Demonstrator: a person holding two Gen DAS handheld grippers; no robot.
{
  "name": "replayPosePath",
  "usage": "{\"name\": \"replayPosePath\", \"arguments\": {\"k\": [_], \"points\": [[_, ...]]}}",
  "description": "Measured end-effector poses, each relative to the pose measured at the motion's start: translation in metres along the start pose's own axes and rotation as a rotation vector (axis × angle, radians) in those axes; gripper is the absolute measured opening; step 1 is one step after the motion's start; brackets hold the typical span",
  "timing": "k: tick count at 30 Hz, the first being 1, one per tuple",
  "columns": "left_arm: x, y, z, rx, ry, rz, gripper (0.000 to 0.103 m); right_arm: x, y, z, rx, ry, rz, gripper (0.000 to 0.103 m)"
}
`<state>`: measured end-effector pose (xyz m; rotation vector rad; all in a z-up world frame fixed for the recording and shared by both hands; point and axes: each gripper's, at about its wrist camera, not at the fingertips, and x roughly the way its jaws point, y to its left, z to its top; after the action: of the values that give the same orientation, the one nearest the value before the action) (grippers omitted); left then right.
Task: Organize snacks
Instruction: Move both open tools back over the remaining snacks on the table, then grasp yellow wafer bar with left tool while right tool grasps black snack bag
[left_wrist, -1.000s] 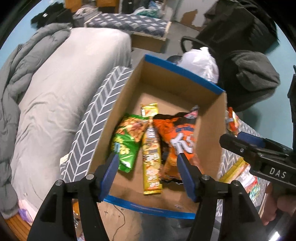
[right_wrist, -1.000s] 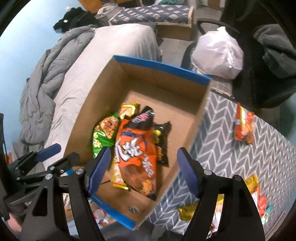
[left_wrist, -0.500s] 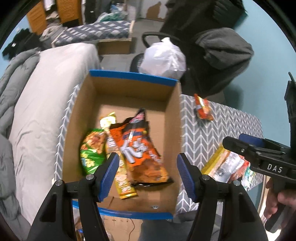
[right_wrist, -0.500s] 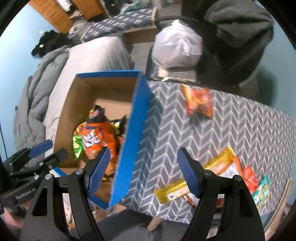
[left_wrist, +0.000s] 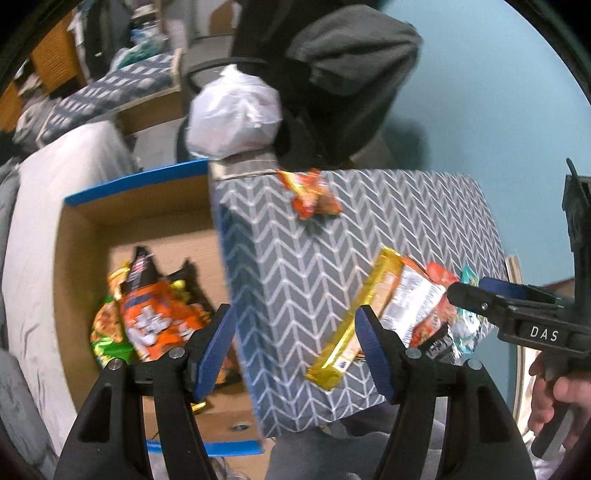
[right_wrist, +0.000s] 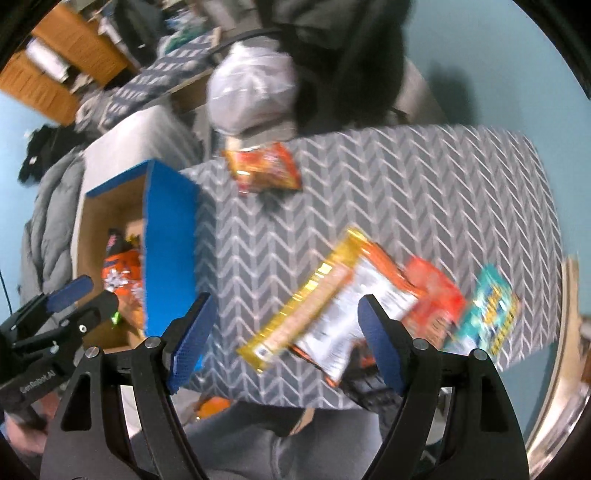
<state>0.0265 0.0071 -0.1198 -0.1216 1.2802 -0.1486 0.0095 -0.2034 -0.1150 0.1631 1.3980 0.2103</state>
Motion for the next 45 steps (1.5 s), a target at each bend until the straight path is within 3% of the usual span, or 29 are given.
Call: {"name": "replayPosePath", "arguments": {"k": [13, 22, 33, 37, 42, 45], "points": [[0.07, -0.063, 0.005, 0.23, 0.142, -0.009, 0.068, 0.016, -0.103, -0.067, 0.342, 0.058, -0.037, 0.08], [0.121, -0.077, -0.007, 0.298, 0.225, 0.037, 0.068, 0.054, -0.137, -0.109, 0.57, 0.106, -0.001, 0.082], [0.159, -0.082, -0.013, 0.294, 0.284, 0.062, 0.068, 0.091, -0.136, -0.114, 0.654, 0.104, -0.003, 0.083], [0.165, -0.084, -0.011, 0.278, 0.288, 0.032, 0.069, 0.1, -0.138, -0.114, 0.663, 0.112, -0.01, 0.082], [0.172, -0.09, -0.009, 0.29, 0.289, 0.023, 0.072, 0.106, -0.139, -0.111, 0.638, 0.116, -0.018, 0.067], [0.178, -0.094, -0.009, 0.291, 0.294, 0.022, 0.072, 0.102, -0.137, -0.106, 0.586, 0.105, -0.031, 0.065]]}}
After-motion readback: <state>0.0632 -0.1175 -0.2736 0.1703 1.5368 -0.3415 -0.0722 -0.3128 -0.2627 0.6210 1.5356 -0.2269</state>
